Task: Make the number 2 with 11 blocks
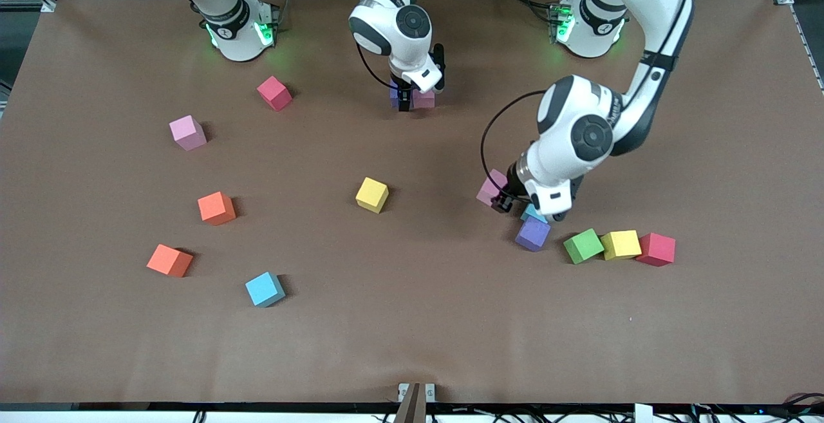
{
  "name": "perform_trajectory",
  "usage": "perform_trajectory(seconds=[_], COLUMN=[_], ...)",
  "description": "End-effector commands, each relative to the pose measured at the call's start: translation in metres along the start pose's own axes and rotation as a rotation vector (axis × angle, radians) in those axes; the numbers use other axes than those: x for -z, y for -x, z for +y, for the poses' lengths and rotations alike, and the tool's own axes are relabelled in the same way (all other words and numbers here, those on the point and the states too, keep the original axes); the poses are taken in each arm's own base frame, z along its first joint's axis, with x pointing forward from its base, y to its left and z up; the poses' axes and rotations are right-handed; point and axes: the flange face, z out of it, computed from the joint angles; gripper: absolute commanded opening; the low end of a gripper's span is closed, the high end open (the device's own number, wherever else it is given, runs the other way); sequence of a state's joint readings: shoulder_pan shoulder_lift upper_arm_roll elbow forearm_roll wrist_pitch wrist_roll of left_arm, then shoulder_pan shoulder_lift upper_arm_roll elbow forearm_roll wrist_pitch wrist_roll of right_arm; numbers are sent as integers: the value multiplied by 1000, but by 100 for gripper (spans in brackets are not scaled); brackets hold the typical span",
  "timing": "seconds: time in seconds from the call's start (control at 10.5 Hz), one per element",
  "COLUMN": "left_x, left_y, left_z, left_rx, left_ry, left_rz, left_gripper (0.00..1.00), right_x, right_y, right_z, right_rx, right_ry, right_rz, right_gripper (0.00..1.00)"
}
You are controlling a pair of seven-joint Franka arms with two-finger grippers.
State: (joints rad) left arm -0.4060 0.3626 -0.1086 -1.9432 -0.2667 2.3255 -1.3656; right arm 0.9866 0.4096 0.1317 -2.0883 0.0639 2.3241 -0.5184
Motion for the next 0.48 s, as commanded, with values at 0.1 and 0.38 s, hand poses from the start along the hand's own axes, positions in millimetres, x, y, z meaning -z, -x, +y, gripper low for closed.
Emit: perform_trajectory(seconds=[0.1, 0.38], left_x=[-7, -10], left_y=[20, 39], left_z=[-35, -70], left_rx=[52, 58], left_ry=[40, 74], left_rz=[-39, -40], left_gripper=[17, 17], right_x=[27, 49], right_y=[10, 16], right_z=[5, 16], right_rx=[-24, -47], right_ry=[-1, 12], right_rz=[11, 38], right_gripper=[100, 100])
